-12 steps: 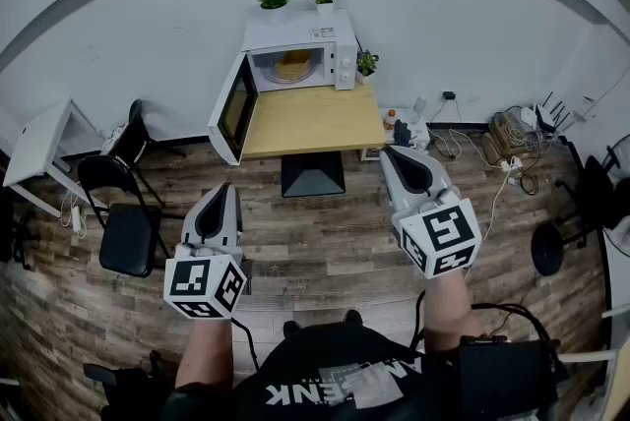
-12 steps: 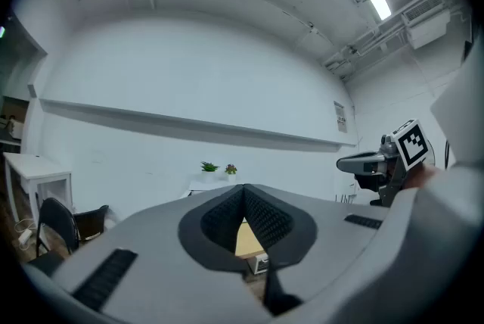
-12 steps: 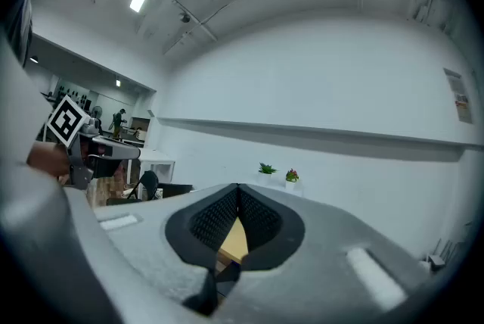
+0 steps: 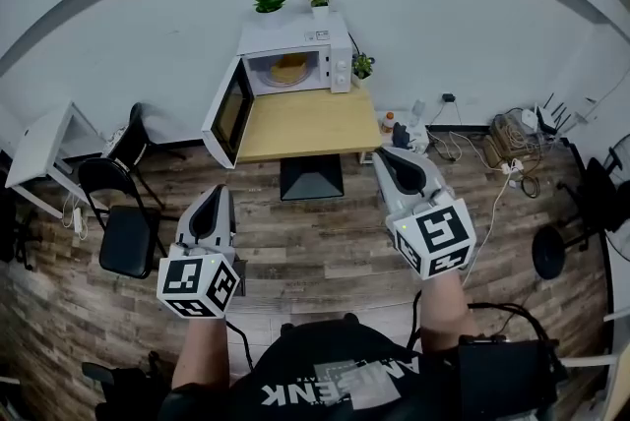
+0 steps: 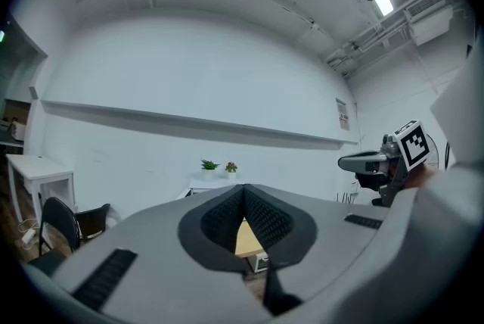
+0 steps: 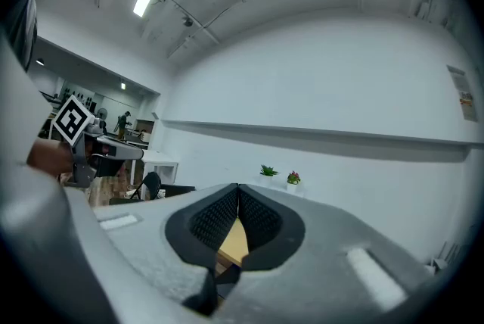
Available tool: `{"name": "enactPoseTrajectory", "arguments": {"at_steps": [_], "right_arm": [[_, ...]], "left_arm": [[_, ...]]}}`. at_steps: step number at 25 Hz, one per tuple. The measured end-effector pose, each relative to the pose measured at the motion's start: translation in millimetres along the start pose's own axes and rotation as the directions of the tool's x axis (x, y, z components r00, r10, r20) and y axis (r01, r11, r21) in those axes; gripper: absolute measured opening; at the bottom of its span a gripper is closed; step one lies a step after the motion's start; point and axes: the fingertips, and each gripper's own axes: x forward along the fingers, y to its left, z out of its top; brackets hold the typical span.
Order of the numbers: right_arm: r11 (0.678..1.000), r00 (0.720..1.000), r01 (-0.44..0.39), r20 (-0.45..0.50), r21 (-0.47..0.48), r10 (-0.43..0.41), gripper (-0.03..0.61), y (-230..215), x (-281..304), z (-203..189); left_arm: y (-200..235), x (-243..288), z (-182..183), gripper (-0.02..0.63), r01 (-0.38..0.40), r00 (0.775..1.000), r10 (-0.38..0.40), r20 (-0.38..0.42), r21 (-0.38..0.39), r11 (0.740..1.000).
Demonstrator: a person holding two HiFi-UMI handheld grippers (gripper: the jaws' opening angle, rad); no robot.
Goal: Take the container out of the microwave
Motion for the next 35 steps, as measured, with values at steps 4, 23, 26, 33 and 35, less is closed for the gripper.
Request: {"name": "enactPoseTrajectory", "arguments": {"at_steps": [4,23,26,33,35], "right_arm": [[0.999,0.999,-0.036,-0.002,-0.008,0.036,0.006,-6.7,-1.7,-3.2],[0.993,0.993,-0.119,0.028,0.002,0.119,0.006,-55.1,-23.7,-28.9],[0.992,0.992,-0.122,0.028,-0.021,0.122,0.006,-58.8,-12.7,-27.7],[0.992,0.994,-0.111,-0.012,-0.056,0.110,0.006,-47.8,46.6,-27.2],[0.994,0.996,-0.094,-0.019,-0.060,0.093,0.006,-47.6,68.3,-23.1]], "left_arm": [[-19.2,9.4,3.2,0.002,0.021,1.000,-0.021,0.004,-0.012,1.000],[-75.7,47.0,-10.3,0.002,-0.019,0.999,0.021,-0.040,0.044,0.999],[-69.5,62.1,-11.7,0.002,-0.011,1.000,0.012,-0.028,0.046,0.999],[-20.3,111.6,-6.6,0.002,0.009,1.000,-0.010,0.003,0.079,0.997],[-2.8,129.7,-1.9,0.002,0.025,1.000,-0.026,0.007,0.071,0.997]]}}
